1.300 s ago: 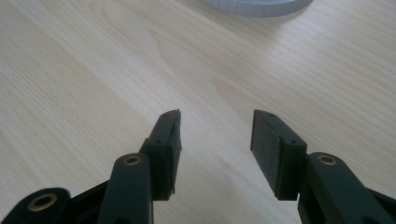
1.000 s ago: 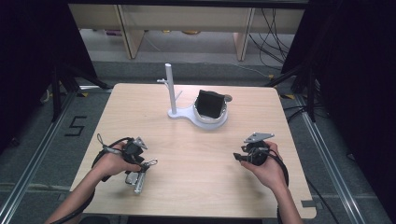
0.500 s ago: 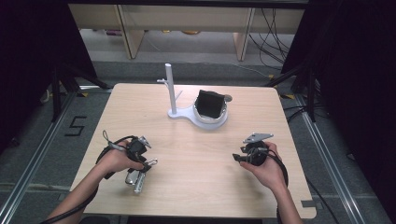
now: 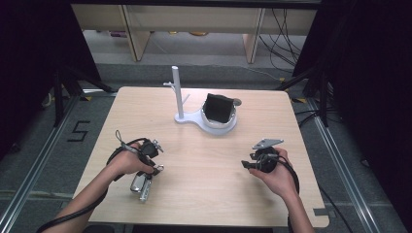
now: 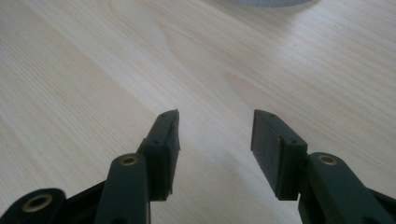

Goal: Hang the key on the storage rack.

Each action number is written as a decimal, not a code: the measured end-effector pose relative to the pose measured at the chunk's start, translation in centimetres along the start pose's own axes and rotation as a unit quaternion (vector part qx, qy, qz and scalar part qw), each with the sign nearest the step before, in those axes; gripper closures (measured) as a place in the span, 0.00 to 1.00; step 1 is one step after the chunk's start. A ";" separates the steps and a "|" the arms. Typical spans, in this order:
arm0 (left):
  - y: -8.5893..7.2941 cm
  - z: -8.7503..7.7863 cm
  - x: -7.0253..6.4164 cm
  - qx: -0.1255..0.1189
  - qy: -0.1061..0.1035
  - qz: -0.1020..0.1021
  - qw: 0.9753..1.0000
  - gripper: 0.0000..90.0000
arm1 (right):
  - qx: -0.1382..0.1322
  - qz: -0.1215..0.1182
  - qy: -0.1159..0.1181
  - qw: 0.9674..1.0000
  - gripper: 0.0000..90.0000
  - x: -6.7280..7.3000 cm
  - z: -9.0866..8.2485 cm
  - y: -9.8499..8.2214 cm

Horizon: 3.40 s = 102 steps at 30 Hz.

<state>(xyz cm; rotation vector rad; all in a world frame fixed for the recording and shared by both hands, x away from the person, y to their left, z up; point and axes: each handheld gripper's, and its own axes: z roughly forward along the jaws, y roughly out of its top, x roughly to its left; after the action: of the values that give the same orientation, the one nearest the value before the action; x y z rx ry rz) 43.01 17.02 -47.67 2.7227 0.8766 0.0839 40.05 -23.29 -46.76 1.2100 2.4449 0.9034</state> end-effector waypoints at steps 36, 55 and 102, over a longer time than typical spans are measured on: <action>1.1 0.6 -0.5 0.040 0.014 -0.009 0.999 0.82 | 0.003 -0.006 0.003 1.000 0.58 0.1 0.4 -0.2; -0.2 0.3 0.0 -0.016 0.004 -0.059 0.998 0.94 | 0.000 -0.014 0.002 1.000 0.57 0.0 0.5 -0.3; -3.7 -3.7 -0.8 -0.379 0.092 -0.140 0.910 0.94 | -0.014 -0.006 0.000 1.000 0.58 0.1 0.5 -0.4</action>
<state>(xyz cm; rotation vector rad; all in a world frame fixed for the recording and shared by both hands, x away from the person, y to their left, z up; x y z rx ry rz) 39.75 20.32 -45.17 1.8690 1.0097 0.5128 39.98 -23.20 -47.40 1.1853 2.4283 0.9304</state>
